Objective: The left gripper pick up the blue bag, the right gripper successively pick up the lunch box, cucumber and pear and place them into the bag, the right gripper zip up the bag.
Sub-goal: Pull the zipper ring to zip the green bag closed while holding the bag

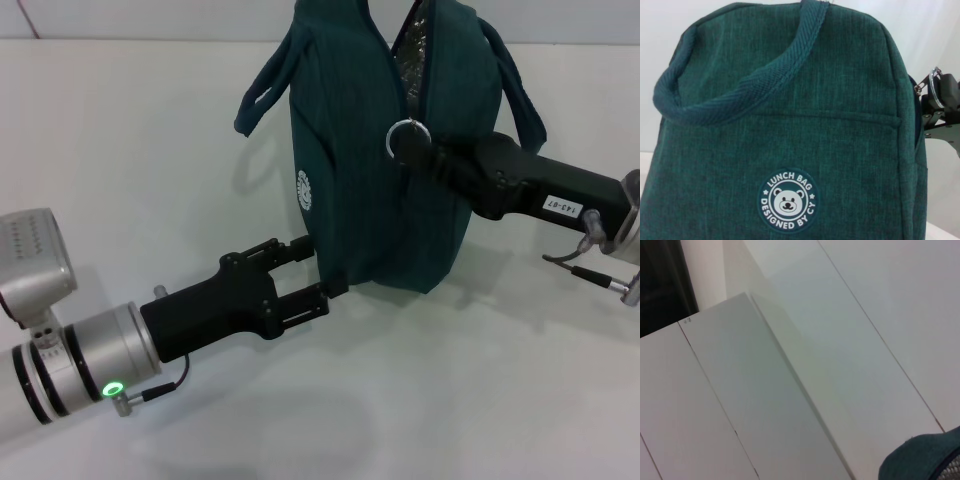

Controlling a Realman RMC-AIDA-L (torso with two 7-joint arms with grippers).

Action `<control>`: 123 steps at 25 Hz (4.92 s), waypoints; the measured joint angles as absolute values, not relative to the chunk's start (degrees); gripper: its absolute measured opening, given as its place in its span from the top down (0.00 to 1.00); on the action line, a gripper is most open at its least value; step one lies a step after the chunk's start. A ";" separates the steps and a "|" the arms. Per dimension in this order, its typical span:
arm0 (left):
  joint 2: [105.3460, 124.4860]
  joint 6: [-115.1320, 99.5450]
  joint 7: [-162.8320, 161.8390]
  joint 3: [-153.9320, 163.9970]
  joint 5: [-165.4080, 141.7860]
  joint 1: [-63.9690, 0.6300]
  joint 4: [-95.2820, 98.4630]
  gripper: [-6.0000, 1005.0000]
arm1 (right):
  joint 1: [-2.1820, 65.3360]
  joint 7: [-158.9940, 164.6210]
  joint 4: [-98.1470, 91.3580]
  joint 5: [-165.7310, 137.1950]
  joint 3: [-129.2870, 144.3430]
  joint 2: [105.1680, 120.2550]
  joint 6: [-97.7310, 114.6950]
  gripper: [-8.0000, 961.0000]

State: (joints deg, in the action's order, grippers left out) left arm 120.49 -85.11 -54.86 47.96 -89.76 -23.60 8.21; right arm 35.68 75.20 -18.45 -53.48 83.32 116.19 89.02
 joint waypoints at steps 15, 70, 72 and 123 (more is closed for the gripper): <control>120.77 -84.76 -51.09 47.99 -86.05 -24.02 4.18 0.38 | 33.73 77.37 -18.45 -53.13 84.11 116.19 91.49 0.98; 120.72 -84.18 -41.56 50.51 -86.33 -23.11 2.72 0.75 | 30.42 83.10 -29.85 -55.89 80.59 114.60 87.31 0.98; 120.70 -84.00 -41.46 50.90 -86.34 -23.05 2.72 0.75 | 30.44 83.14 -30.05 -55.89 80.55 114.50 87.31 0.98; 120.76 -84.41 -29.02 42.55 -76.10 -28.70 -13.10 0.45 | 29.39 82.25 -29.70 -55.92 80.51 115.17 89.20 0.98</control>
